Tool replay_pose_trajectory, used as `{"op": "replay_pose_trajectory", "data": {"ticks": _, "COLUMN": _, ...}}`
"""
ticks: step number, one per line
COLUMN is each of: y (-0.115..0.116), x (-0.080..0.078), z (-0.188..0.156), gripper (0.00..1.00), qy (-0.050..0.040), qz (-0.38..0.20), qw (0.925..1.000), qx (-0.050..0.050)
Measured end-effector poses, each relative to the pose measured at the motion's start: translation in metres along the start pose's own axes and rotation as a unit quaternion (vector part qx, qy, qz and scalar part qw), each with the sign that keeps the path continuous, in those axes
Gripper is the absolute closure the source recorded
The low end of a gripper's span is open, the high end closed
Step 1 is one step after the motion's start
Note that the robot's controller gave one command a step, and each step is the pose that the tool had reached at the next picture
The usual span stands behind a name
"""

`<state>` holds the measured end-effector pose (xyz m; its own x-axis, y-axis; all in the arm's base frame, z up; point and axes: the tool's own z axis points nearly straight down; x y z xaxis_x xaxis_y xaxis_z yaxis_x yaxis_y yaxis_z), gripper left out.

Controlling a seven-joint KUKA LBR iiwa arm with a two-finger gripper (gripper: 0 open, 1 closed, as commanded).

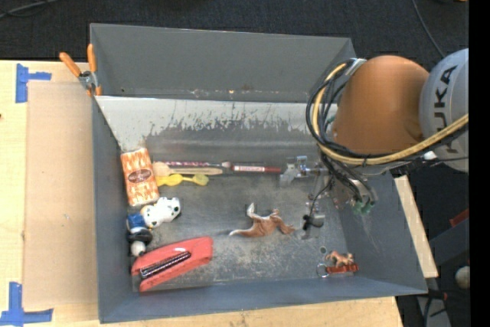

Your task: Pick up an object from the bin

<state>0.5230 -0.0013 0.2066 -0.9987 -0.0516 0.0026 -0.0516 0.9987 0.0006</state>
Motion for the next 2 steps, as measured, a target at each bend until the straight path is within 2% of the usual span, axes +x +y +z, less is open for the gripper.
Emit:
{"op": "replay_pose_trajectory", "data": {"ticks": 1, "y": 0.053, "x": -0.002, "z": 0.01, "gripper": 0.0, "qy": 0.0008, "qz": -0.006, "qw": 1.0, "qx": -0.001}}
{"op": "replay_pose_trajectory", "data": {"ticks": 2, "y": 0.019, "x": -0.013, "z": 0.064, "gripper": 0.0, "qy": -0.0028, "qz": -0.042, "qw": 0.9991, "qx": -0.001}}
